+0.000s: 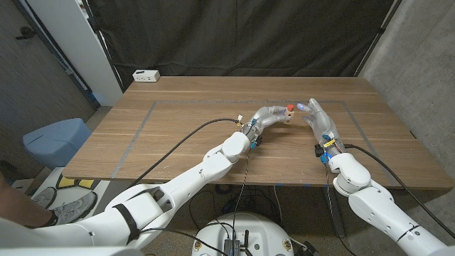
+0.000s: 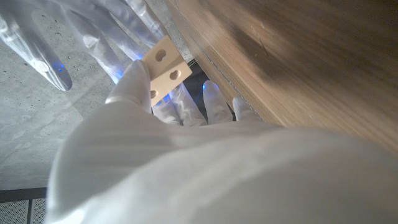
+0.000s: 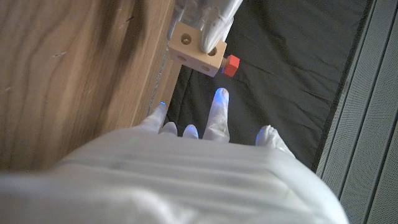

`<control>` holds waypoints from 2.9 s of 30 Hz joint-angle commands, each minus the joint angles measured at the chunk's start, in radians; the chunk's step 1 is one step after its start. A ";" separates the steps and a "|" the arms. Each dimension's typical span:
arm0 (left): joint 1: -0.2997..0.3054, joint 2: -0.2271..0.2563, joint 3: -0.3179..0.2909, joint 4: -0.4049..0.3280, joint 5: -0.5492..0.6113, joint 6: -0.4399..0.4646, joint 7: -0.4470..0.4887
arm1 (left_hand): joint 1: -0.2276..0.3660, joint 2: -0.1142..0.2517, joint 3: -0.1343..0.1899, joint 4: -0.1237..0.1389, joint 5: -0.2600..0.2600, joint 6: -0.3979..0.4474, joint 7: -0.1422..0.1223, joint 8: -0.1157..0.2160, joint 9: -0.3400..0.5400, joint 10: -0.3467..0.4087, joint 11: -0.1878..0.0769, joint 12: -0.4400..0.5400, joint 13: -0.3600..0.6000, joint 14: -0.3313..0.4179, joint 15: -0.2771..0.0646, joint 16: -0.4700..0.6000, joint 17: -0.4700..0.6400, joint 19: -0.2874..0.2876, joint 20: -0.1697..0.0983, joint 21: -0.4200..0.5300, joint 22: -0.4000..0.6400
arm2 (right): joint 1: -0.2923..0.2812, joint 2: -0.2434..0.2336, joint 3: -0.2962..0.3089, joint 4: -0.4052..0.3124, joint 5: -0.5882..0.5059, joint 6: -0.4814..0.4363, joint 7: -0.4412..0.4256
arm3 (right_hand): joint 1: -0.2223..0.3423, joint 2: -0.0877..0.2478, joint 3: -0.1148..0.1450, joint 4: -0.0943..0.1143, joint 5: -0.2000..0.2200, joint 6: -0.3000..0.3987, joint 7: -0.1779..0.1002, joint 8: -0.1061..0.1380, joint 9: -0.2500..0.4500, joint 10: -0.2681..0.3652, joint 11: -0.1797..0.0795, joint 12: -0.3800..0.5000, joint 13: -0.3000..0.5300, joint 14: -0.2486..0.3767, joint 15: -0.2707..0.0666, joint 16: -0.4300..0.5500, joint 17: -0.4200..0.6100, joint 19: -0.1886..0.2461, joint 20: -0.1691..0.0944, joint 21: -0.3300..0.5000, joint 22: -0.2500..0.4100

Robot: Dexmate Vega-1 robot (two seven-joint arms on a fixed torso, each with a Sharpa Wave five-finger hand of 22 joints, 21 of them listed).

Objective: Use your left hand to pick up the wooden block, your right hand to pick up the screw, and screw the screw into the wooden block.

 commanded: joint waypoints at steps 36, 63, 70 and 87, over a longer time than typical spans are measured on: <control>-0.007 -0.005 0.001 0.013 0.000 -0.006 -0.007 | -0.022 0.034 0.011 0.004 0.004 0.051 0.030 0.010 0.004 0.006 0.002 0.006 0.002 0.007 -0.062 0.002 0.000 0.012 -0.006 0.005 0.005 | 0.073 -0.053 -0.034 0.048 0.060 -0.008 0.145 | -0.070 -0.006 -0.013 0.035 0.005 -0.123 -0.022 0.012 0.002 -0.125 -0.003 0.003 0.002 -0.103 0.014 -0.003 0.013 -0.109 0.020 -0.008 0.003; -0.007 -0.005 -0.002 0.020 -0.006 -0.007 -0.009 | -0.024 0.034 0.013 0.005 0.004 0.050 0.030 0.010 0.004 0.005 0.003 0.006 0.002 0.008 -0.062 0.001 -0.001 0.012 -0.004 0.004 0.005 | 0.076 -0.049 -0.042 0.050 0.062 -0.008 0.132 | -0.079 -0.004 -0.007 0.038 0.011 -0.020 0.010 0.043 0.004 -0.080 -0.029 0.024 0.001 -0.083 0.008 0.011 0.007 -0.092 0.013 0.008 0.003; -0.008 -0.005 -0.002 0.021 -0.007 -0.010 -0.011 | -0.023 0.034 0.013 0.005 0.004 0.049 0.030 0.009 0.004 0.006 0.003 0.006 0.002 0.008 -0.062 0.001 0.000 0.012 -0.004 0.004 0.005 | 0.069 -0.043 -0.040 0.047 0.058 -0.005 0.118 | -0.076 -0.002 -0.004 0.036 0.013 -0.004 0.012 0.046 0.004 -0.068 -0.031 0.027 0.000 -0.074 0.007 0.014 0.005 -0.083 0.011 0.011 0.003; -0.008 -0.007 -0.003 0.023 -0.010 -0.010 -0.014 | -0.025 0.034 0.013 0.005 0.004 0.050 0.030 0.010 0.004 0.005 0.003 0.006 0.002 0.008 -0.060 0.001 0.000 0.013 -0.005 0.004 0.005 | 0.055 -0.041 -0.034 0.036 0.059 -0.009 0.099 | -0.070 -0.001 0.004 0.030 0.014 0.030 0.013 0.049 0.004 -0.041 -0.039 0.031 0.000 -0.052 -0.002 0.019 0.002 -0.064 0.012 0.015 0.002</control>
